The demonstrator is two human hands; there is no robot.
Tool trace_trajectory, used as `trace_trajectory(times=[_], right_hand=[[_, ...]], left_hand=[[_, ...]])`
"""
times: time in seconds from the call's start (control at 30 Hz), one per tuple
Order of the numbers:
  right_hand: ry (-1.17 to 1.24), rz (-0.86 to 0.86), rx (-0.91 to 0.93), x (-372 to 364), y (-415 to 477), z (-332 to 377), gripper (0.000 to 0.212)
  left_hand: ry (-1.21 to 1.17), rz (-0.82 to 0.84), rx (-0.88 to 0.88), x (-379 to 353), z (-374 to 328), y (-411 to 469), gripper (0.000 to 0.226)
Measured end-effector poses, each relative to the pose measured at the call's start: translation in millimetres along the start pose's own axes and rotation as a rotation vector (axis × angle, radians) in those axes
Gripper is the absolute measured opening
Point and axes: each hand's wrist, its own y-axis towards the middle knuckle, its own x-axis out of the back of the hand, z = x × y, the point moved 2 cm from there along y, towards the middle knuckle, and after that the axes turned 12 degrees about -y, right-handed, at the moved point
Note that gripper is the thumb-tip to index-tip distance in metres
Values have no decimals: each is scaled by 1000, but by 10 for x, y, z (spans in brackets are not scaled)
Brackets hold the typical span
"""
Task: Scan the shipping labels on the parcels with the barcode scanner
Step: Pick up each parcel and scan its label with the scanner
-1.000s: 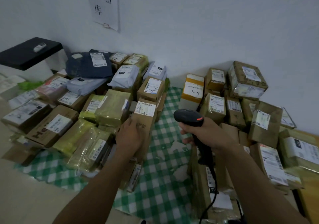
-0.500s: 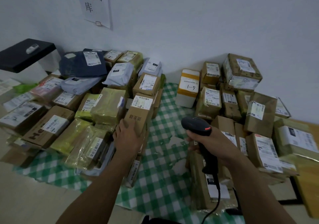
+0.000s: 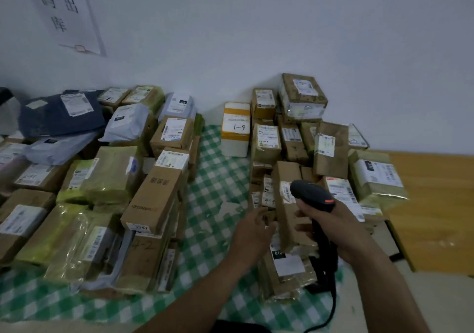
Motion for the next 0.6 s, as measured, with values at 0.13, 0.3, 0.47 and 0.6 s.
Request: trace_trajectory(times=[0.13, 0.3, 0.47, 0.6], right_hand=[[23, -66, -26, 230, -65, -184, 22], [37, -110, -74, 412, -75, -492, 32], [-32, -163, -43, 398, -23, -702, 28], [-33, -123, -47, 233, 71, -804, 34]], left_hand=[[-95, 104, 12, -455, -61, 197, 49], [-170, 165, 88, -664, 21, 239, 94], [-315, 137, 77, -644, 293, 279, 100], [-527, 87, 74, -562, 295, 187, 54]])
